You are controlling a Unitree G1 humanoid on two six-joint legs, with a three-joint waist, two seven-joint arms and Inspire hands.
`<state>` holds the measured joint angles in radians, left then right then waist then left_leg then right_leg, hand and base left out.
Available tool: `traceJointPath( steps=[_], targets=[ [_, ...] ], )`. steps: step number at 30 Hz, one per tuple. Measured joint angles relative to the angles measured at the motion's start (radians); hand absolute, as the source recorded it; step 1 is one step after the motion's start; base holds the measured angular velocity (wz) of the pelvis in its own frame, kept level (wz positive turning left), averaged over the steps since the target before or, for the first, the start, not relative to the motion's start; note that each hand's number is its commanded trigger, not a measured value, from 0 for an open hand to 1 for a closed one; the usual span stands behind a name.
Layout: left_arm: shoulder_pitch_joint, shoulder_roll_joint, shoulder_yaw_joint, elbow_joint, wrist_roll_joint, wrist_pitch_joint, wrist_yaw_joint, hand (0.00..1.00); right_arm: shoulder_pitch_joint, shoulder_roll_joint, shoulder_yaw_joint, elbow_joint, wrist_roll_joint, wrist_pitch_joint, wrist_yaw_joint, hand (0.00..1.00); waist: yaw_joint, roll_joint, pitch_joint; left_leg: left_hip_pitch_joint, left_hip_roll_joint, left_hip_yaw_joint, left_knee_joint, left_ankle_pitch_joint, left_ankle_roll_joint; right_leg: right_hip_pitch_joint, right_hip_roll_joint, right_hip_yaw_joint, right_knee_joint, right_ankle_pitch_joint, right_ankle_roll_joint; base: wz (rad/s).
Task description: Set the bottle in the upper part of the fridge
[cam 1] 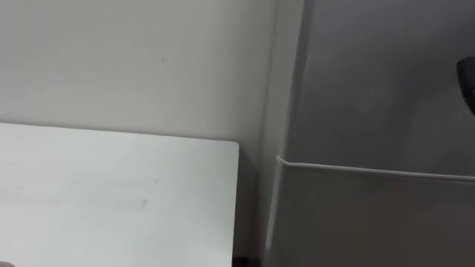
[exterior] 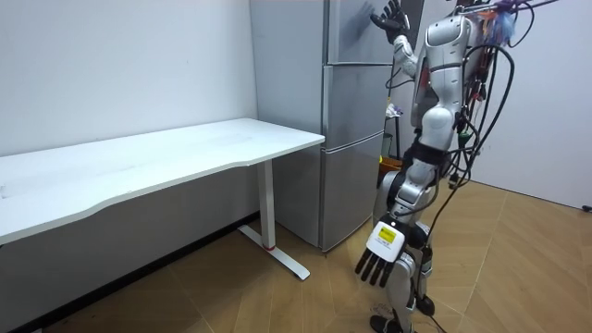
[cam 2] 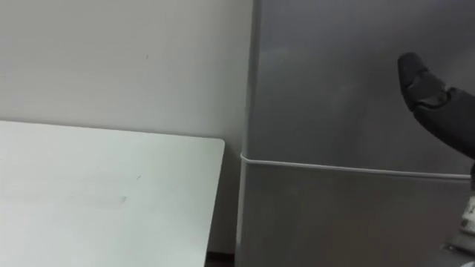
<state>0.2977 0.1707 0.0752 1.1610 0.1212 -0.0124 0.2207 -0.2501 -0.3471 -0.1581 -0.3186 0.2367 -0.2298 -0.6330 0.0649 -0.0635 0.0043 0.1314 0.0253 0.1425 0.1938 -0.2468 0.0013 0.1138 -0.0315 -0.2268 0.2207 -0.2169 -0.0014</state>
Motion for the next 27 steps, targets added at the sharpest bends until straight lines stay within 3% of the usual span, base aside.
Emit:
traceJointPath(
  steps=[6,16,27],
  targets=[
    [-0.008,0.008,0.0,-0.023,0.003,0.037,-0.02,0.0,-0.054,-0.01,0.025,0.058,-0.004,0.02,-0.019,0.0,0.004,-0.002,0.0012,-0.001,0.0,-0.004,0.006,0.0,0.0,0.001,-0.001,-0.001,-0.001,0.0,0.0,0.01],
    [-0.043,0.022,0.001,-0.035,0.09,0.06,-0.085,0.0,-0.111,-0.01,0.041,0.2,-0.079,0.038,-0.031,0.0,0.023,-0.016,0.0054,-0.004,-0.001,-0.006,0.013,0.004,0.001,0.0,-0.002,-0.002,-0.004,0.006,-0.004,-0.01],
    [-0.031,0.041,0.001,-0.127,0.113,0.101,-0.107,0.0,-0.142,-0.017,0.059,0.336,-0.247,0.037,-0.045,0.0,0.023,-0.023,-0.0006,-0.019,0.001,-0.003,0.016,0.01,0.005,-0.009,0.0,-0.002,-0.014,0.029,-0.005,0.0]
  ],
)
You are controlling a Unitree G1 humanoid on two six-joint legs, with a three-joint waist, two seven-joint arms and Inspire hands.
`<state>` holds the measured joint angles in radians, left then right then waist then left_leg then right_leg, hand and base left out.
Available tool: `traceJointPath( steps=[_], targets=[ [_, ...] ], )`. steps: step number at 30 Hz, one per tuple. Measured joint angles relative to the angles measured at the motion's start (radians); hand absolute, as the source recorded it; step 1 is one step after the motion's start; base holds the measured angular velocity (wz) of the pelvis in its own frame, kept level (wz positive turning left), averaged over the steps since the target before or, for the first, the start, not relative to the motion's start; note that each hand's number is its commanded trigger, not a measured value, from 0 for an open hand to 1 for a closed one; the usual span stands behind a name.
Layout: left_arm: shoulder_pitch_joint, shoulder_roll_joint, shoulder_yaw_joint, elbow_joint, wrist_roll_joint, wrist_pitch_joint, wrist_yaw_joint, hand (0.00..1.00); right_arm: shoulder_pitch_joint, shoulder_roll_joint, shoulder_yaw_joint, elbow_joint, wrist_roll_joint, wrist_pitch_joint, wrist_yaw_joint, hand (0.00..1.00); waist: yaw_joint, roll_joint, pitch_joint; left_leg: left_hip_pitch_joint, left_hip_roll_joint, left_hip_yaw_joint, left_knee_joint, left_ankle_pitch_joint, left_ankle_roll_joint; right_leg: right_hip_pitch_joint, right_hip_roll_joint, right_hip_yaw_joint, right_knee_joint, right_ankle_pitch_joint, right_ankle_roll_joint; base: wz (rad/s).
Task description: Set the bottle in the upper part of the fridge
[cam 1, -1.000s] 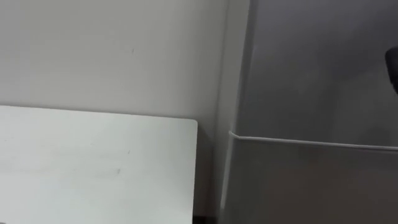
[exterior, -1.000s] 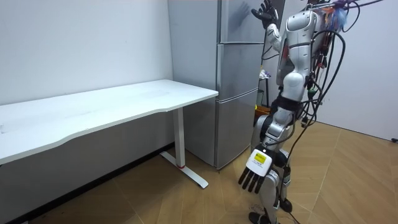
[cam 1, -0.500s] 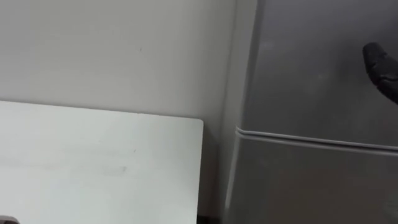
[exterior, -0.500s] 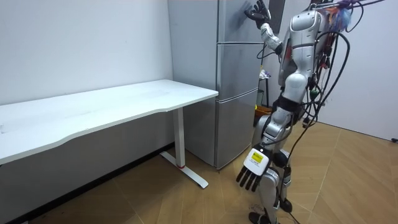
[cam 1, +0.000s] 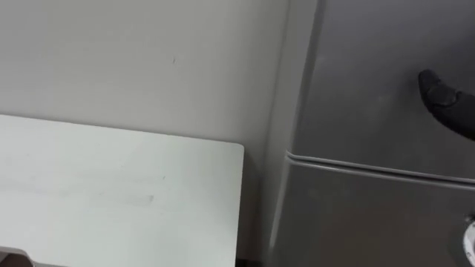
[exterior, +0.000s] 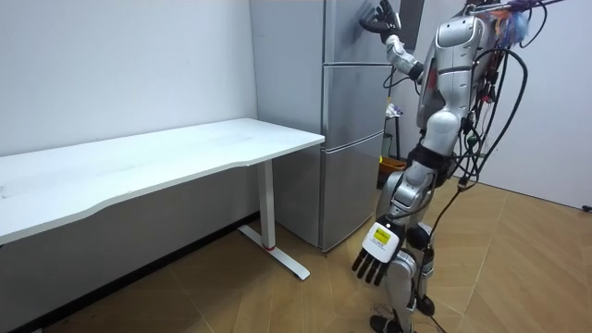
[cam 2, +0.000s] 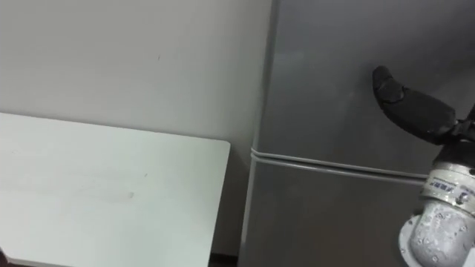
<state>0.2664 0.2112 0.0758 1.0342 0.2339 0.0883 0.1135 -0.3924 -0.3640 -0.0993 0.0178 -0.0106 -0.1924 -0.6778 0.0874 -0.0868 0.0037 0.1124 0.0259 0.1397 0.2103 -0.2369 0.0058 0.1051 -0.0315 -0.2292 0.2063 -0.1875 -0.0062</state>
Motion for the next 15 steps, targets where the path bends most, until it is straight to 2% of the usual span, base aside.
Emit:
traceJointPath(
  steps=[3,8,11,15],
  targets=[
    [0.01,0.0,0.0,-0.039,0.018,0.021,-0.017,0.0,-0.013,-0.002,0.002,0.066,-0.079,0.004,0.017,0.0,0.003,0.0,-0.001,0.005,0.003,0.009,0.003,0.0,0.0,0.003,0.002,0.006,0.0,0.006,-0.002,-0.07],
    [0.009,0.005,0.0,-0.053,0.015,0.044,-0.039,0.0,-0.037,-0.048,0.039,0.164,-0.102,0.01,0.022,0.0,0.003,0.0,-0.0008,0.001,0.012,0.004,0.024,0.0,0.001,0.015,0.001,-0.002,-0.003,0.012,-0.004,0.02],
    [0.018,0.006,-0.001,-0.07,0.015,0.049,-0.058,0.0,-0.064,-0.049,0.039,0.211,-0.113,0.02,0.046,0.0,0.004,-0.001,-0.0006,-0.002,0.005,0.002,0.03,0.0,0.002,0.009,-0.003,0.002,-0.001,0.009,0.0,0.01],
    [0.023,0.006,-0.013,-0.071,0.015,0.078,-0.064,0.0,-0.094,-0.07,0.056,0.263,-0.113,0.031,0.064,0.0,0.003,-0.002,-0.0012,-0.019,-0.001,0.0,0.03,0.016,0.01,-0.007,-0.005,0.004,0.0,0.023,0.004,0.01]
  ],
)
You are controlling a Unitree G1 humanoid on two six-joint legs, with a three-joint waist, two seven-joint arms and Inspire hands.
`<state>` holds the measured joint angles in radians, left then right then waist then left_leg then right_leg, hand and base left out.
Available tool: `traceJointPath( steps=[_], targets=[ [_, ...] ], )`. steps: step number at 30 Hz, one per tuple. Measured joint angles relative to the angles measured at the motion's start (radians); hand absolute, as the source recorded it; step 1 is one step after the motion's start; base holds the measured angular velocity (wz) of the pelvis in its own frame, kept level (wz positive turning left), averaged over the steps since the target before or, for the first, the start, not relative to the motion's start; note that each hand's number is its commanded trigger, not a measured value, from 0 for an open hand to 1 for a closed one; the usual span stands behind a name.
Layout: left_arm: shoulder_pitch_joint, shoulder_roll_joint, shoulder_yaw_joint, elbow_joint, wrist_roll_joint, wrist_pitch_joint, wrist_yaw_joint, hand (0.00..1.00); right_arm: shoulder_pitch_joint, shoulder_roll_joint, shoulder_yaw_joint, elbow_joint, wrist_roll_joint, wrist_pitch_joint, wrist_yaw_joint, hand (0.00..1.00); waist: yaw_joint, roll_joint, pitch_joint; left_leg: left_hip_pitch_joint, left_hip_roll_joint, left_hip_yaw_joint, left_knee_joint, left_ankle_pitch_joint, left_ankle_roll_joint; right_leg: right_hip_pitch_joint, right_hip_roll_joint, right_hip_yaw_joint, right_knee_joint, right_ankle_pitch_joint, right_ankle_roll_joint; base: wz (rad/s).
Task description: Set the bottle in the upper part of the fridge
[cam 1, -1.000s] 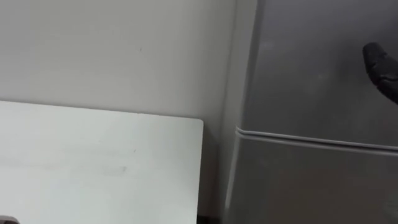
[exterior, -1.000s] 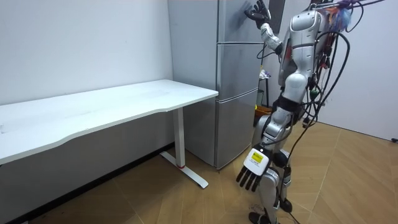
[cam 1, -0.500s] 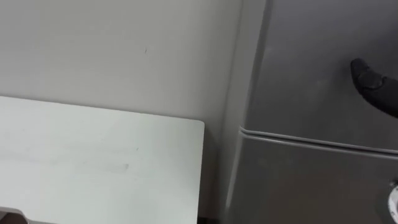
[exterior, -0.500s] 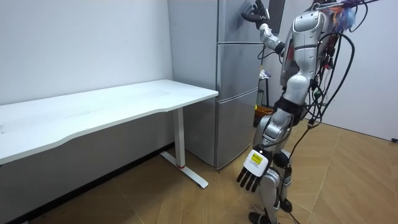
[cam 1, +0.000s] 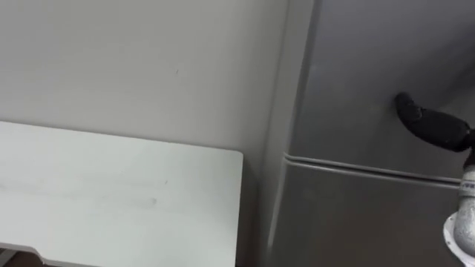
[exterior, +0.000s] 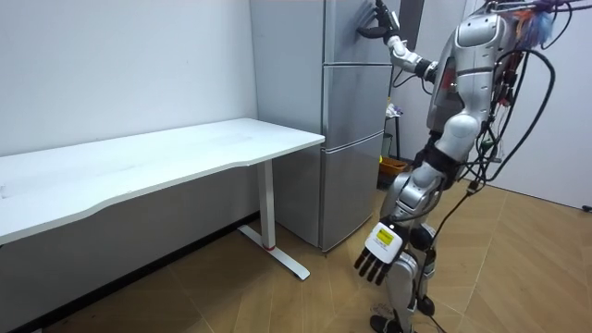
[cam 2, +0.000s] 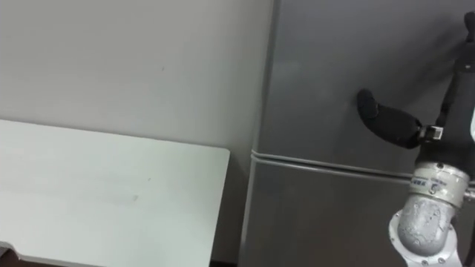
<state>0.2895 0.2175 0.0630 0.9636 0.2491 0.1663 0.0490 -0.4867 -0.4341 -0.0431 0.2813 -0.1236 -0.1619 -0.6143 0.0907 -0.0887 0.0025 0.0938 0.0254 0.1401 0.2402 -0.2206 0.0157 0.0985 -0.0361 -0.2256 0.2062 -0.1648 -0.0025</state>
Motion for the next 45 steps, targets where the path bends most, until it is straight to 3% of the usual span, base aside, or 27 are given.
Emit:
traceJointPath(
  steps=[7,22,29,39,45],
  targets=[
    [0.001,0.001,-0.02,0.003,0.0,0.016,0.002,0.0,-0.015,-0.043,0.001,0.072,-0.005,0.033,0.079,0.0,0.003,-0.001,-0.0004,0.002,-0.002,-0.005,0.001,0.012,0.005,0.004,-0.014,0.004,0.0,0.01,0.011,0.02],
    [-0.001,0.003,-0.046,-0.001,0.0,0.016,-0.002,0.0,-0.017,-0.043,-0.004,0.095,0.005,0.033,0.103,0.0,0.011,-0.005,-0.0041,-0.001,-0.005,-0.006,0.003,0.016,0.008,0.0,-0.012,0.003,-0.002,0.023,0.01,-0.02],
    [0.003,0.004,-0.023,-0.002,0.0,0.006,0.001,0.0,-0.007,-0.042,-0.013,0.058,0.044,0.05,0.09,0.0,0.018,-0.008,-0.0064,-0.001,-0.004,-0.004,0.001,0.016,0.008,-0.002,-0.008,0.004,-0.003,0.023,0.011,0.0],
    [0.041,0.003,0.034,-0.038,0.0,-0.057,0.017,0.0,0.068,-0.046,-0.075,-0.133,0.309,0.042,0.14,0.0,-0.034,-0.009,-0.0133,-0.02,-0.006,-0.022,-0.003,0.018,0.015,-0.007,-0.004,0.0,-0.02,0.032,0.003,0.05],
    [0.06,-0.008,0.054,-0.038,0.0,-0.058,0.037,0.0,0.116,-0.048,-0.167,-0.171,0.397,0.047,0.149,0.0,-0.054,-0.012,-0.0132,-0.01,-0.007,-0.023,-0.01,0.013,0.015,0.011,-0.002,-0.001,-0.035,0.029,0.006,0.0]
  ],
)
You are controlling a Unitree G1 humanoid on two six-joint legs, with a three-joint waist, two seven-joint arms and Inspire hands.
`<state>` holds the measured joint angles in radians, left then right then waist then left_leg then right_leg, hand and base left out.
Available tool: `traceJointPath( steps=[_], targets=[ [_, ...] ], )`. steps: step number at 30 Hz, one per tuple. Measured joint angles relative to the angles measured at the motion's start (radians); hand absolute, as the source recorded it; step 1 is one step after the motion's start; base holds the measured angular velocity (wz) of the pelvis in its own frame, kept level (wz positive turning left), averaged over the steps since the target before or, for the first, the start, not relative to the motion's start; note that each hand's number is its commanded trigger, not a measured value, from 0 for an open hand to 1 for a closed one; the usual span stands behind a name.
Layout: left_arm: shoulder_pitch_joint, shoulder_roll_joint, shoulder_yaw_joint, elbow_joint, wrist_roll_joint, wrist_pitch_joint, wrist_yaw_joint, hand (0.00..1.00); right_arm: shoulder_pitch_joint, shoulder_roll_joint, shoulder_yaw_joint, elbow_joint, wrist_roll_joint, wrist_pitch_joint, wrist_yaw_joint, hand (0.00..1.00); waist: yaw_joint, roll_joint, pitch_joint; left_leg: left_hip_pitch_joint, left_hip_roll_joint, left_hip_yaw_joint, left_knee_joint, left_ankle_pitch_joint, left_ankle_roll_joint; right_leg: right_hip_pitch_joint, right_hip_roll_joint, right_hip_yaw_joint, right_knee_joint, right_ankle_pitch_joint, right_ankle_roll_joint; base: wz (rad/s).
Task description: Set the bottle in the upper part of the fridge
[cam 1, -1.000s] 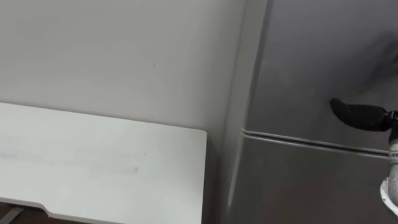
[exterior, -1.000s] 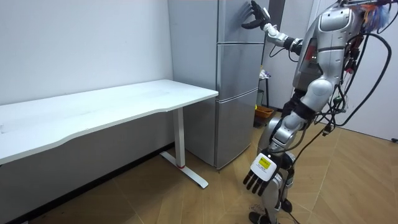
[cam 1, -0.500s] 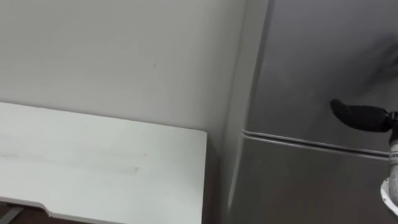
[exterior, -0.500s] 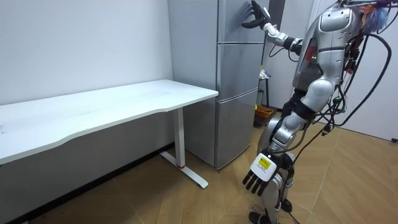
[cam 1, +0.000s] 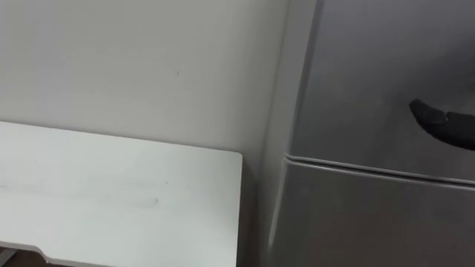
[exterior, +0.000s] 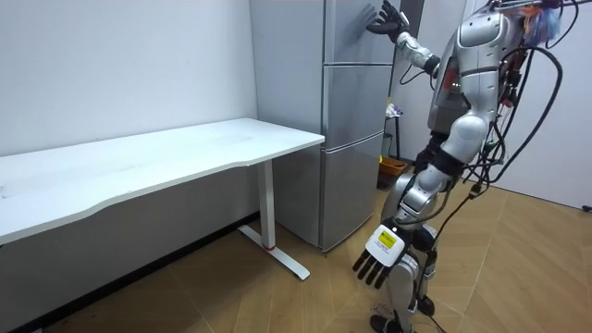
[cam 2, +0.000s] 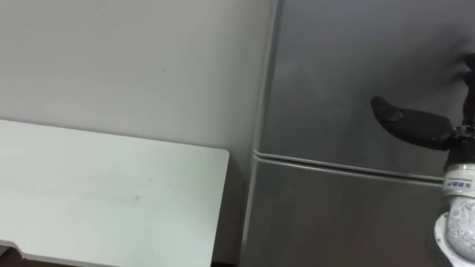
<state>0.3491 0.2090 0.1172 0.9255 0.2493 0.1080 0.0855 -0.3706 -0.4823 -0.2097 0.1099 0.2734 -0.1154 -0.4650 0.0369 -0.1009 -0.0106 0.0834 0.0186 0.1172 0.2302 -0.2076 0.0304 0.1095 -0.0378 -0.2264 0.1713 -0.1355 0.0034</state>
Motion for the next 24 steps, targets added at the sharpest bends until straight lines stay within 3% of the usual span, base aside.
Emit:
traceJointPath(
  steps=[3,5,8,12,17,22,24],
  targets=[
    [0.014,-0.001,0.009,-0.001,0.0,0.0,0.0,0.0,0.031,0.0,-0.053,0.026,0.042,0.033,-0.009,0.0,-0.015,-0.003,0.001,0.002,0.0,0.003,-0.012,0.0,0.0,0.003,0.002,0.003,-0.005,0.0,0.001,-0.03],
    [0.027,-0.001,0.02,-0.001,-0.001,0.0,0.0,0.0,0.056,0.0,-0.085,0.037,0.066,0.053,-0.023,0.0,-0.024,-0.01,0.0061,0.012,0.001,0.008,-0.022,0.0,-0.001,0.003,0.002,-0.002,-0.004,-0.002,-0.001,-0.06],
    [0.033,-0.004,0.052,0.0,-0.002,-0.002,0.0,0.0,0.079,-0.002,-0.133,0.069,0.092,0.054,-0.058,0.0,-0.052,-0.011,0.007,0.012,0.001,0.011,-0.032,-0.001,-0.004,-0.006,0.002,-0.004,-0.002,-0.011,0.0,-0.02],
    [0.034,-0.005,0.068,0.003,-0.008,-0.005,0.001,0.0,0.081,-0.038,-0.179,0.116,0.141,0.054,-0.131,0.0,-0.083,-0.01,0.0066,0.012,0.001,0.02,-0.043,-0.002,-0.007,-0.016,0.007,0.0,-0.001,-0.014,-0.001,-0.04],
    [0.029,-0.006,0.068,0.001,-0.022,-0.016,0.019,0.0,0.14,-0.055,-0.221,0.129,0.251,0.053,-0.178,0.0,-0.099,-0.01,0.0059,0.016,0.007,0.02,-0.051,-0.008,-0.014,-0.013,0.015,0.006,-0.003,-0.014,-0.001,-0.03],
    [0.036,-0.01,0.077,-0.001,-0.019,-0.011,0.024,0.0,0.26,-0.046,-0.29,0.193,0.377,0.053,-0.177,0.0,-0.113,0.008,0.008,0.017,0.005,0.02,-0.051,-0.012,-0.012,-0.008,0.013,0.006,-0.003,-0.015,0.001,0.03],
    [0.038,-0.017,0.077,-0.001,-0.02,-0.005,0.037,0.0,0.303,-0.013,-0.294,0.199,0.408,0.053,-0.178,0.0,-0.115,0.015,0.0083,0.017,0.006,0.021,-0.052,-0.012,-0.012,-0.009,0.012,0.007,-0.003,-0.017,0.004,-0.03]
  ],
)
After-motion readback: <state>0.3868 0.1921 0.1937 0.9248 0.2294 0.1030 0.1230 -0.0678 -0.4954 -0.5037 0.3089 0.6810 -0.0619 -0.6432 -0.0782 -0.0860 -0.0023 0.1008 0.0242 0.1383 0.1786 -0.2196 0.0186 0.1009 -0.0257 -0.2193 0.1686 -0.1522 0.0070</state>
